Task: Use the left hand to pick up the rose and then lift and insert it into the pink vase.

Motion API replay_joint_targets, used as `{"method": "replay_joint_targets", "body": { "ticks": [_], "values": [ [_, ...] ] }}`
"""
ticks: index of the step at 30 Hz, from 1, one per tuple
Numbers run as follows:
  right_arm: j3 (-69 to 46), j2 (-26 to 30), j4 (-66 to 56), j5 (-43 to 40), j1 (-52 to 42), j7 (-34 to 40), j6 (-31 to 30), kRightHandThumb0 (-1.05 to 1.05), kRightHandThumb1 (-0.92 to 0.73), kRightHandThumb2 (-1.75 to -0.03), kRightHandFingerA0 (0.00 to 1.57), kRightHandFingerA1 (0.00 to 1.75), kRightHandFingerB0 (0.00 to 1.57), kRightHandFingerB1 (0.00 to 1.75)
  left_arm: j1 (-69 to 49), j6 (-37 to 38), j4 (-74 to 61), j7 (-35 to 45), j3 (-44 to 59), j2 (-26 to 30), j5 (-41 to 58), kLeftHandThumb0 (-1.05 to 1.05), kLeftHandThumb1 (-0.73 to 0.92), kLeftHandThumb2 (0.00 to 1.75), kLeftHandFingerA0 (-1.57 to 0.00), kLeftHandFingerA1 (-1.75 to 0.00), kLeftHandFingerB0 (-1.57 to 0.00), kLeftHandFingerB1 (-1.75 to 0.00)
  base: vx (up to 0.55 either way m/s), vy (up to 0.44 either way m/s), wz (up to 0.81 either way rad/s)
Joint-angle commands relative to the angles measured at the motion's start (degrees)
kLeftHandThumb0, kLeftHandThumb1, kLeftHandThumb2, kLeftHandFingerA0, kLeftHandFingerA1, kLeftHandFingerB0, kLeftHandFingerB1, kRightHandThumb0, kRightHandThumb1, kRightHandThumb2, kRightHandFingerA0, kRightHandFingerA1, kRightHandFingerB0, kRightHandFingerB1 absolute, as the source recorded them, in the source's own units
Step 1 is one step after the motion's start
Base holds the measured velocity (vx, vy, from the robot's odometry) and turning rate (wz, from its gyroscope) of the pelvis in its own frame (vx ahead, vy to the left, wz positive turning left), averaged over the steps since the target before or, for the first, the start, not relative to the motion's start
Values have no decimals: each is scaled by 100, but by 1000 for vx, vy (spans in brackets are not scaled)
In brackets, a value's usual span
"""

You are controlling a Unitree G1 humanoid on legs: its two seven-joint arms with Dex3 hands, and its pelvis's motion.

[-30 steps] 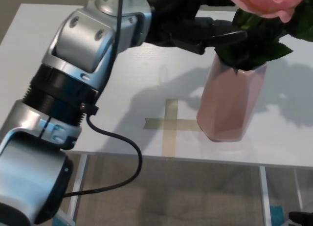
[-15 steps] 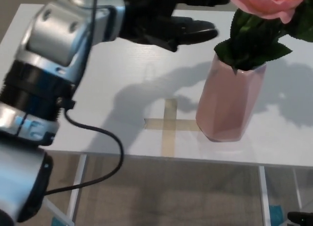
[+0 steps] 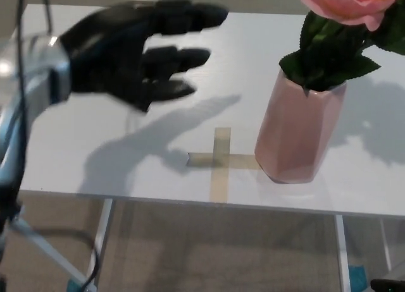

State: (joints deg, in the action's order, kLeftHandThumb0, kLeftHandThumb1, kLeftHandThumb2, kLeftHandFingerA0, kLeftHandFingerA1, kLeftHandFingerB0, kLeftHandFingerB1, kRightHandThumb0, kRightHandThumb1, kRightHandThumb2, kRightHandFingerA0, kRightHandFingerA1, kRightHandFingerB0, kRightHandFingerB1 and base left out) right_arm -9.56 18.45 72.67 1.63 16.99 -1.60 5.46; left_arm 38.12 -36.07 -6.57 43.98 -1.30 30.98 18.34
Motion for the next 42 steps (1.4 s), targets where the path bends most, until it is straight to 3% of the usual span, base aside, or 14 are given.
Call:
{"method": "replay_joint_targets", "body": {
  "ticks": [1,10,11,12,23,24,25,28,29,30,32,36,37,42],
  "values": [
    [-47,-77,122,-57,-211,1,-22,-32,-65,-59,71,51,58,46,-2966,1350,-2095,162,1617,23,302,-61,45,55,-28,-32,-26,-30,0,0,0],
    [-40,-82,151,-35,-282,74,-38,-32,-66,-58,70,50,59,45,-4566,1509,-2591,804,2833,-238,1016,-56,44,54,-33,-33,-30,-31,0,0,0],
    [-40,-87,145,-35,-281,89,-46,-32,-67,-58,69,50,59,45,-4863,1533,-2640,1003,3014,-249,1148,-60,39,71,-29,-41,-33,-41,0,0,0],
    [-39,-95,137,-36,-280,112,-58,-32,-67,-58,69,50,59,45,-5296,1566,-2705,1303,3281,-266,1339,-60,39,71,-29,-41,-33,-41,0,0,0],
    [-28,-78,176,-19,-267,57,-43,-33,-67,-59,68,49,58,45,-6231,2568,-1886,1530,2858,-406,723,-53,42,54,-45,-37,-44,-35,0,0,0],
    [-5,-98,185,2,-322,59,-30,-34,-67,-59,69,50,58,45,-6228,2938,-1289,1182,2588,-541,222,-62,39,71,-46,-46,-39,-40,0,0,0],
    [26,-130,202,32,-421,59,-2,-34,-67,-59,69,50,58,45,-6182,3515,-241,533,2118,-751,-659,-65,40,71,-46,-44,-39,-39,0,0,0],
    [24,-125,216,30,-487,47,24,-34,-67,-59,69,50,58,45,-5636,3613,1290,-775,1519,-745,-1685,-57,44,55,-44,-36,-43,-34,0,0,0],
    [23,-124,215,26,-505,46,28,-34,-67,-59,69,50,58,45,-5552,3611,1492,-924,1445,-739,-1762,-57,44,55,-44,-36,-43,-34,0,0,0],
    [32,-133,212,33,-522,45,33,-34,-67,-59,69,50,58,45,-5240,3495,2100,-1274,1269,-727,-1939,-64,40,75,-35,-44,-34,-42,0,0,0],
    [26,-173,213,18,-531,40,47,-35,-67,-59,69,50,57,45,-4738,3458,3145,-1683,1095,-703,-2077,-70,43,78,-28,-42,-32,-42,0,0,0],
    [27,-179,211,16,-534,38,49,-35,-67,-59,69,50,57,45,-4574,3589,3536,-1805,999,-658,-2062,-70,43,78,-28,-42,-32,-42,0,0,0],
    [-22,-208,196,-39,-542,35,52,-33,-67,-58,69,50,58,45,-4187,3610,4514,-2454,882,-675,-2241,-68,50,56,-32,-33,-35,-32,0,0,0],
    [-119,-182,182,-134,-465,-6,25,-33,-66,-60,69,51,57,45,-3743,3914,5698,-3272,522,-591,-2540,-68,55,57,-30,-33,-34,-32,0,0,0]
  ]
}}
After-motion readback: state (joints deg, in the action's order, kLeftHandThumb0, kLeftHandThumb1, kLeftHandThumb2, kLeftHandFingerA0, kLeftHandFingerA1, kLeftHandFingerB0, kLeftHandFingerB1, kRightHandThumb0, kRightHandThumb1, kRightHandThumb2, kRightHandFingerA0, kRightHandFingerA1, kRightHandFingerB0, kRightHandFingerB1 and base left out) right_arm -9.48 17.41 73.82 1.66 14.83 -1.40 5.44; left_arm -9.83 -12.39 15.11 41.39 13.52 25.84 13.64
